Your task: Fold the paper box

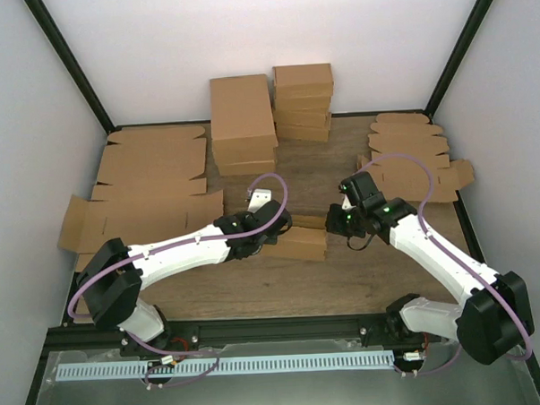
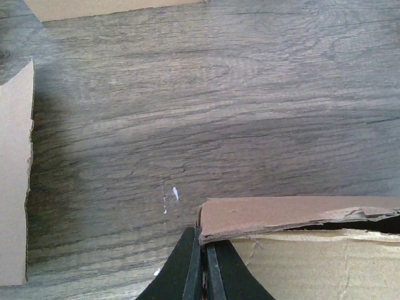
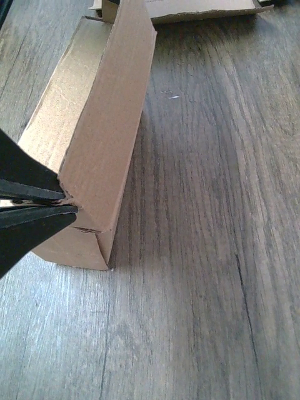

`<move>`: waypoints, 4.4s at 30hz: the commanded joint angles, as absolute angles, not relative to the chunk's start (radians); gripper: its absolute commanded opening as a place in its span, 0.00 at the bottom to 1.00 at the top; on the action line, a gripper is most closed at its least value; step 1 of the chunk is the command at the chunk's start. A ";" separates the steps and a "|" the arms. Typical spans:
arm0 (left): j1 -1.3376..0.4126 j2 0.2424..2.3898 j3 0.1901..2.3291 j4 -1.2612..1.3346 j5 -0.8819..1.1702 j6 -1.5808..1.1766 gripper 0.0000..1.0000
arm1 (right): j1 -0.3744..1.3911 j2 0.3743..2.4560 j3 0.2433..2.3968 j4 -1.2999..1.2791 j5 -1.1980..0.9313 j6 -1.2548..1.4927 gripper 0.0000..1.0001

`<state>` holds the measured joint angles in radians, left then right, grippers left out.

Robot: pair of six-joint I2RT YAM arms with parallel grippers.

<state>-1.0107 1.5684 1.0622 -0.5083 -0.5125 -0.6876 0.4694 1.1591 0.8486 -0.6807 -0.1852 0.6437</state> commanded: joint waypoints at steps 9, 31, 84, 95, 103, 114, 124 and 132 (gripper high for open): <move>-1.033 1.588 1.069 -0.496 -0.494 -0.713 0.04 | 0.545 1.123 0.789 -0.679 -0.171 0.710 0.03; -1.042 1.557 1.021 -0.501 -0.519 -0.741 0.04 | 0.735 1.154 0.816 -0.833 0.061 0.756 0.01; -1.098 1.317 0.642 -0.284 -0.378 -0.880 0.04 | 0.948 1.081 0.542 -0.662 0.298 0.998 0.01; -1.107 1.267 0.643 -0.290 -0.441 -0.909 0.05 | 0.948 1.014 0.496 -0.515 0.316 0.949 0.01; -1.124 1.210 0.536 -0.173 -0.416 -0.946 0.06 | 0.976 0.971 0.427 -0.409 0.354 0.905 0.01; -1.147 1.110 0.593 -0.327 -0.348 -0.948 0.40 | 1.064 0.999 0.400 -0.447 0.436 0.984 0.01; -1.092 0.969 0.738 -0.512 -0.201 -0.913 0.71 | 1.065 0.988 0.392 -0.430 0.431 0.968 0.01; -0.757 1.018 0.653 -0.330 0.244 -0.832 0.74 | 1.065 0.973 0.385 -0.414 0.411 0.949 0.01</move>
<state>-0.7727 1.0122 0.6712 -0.3813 0.0864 -0.8646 1.0431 0.9512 0.4416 -0.2623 0.5148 0.9424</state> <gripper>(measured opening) 0.745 0.021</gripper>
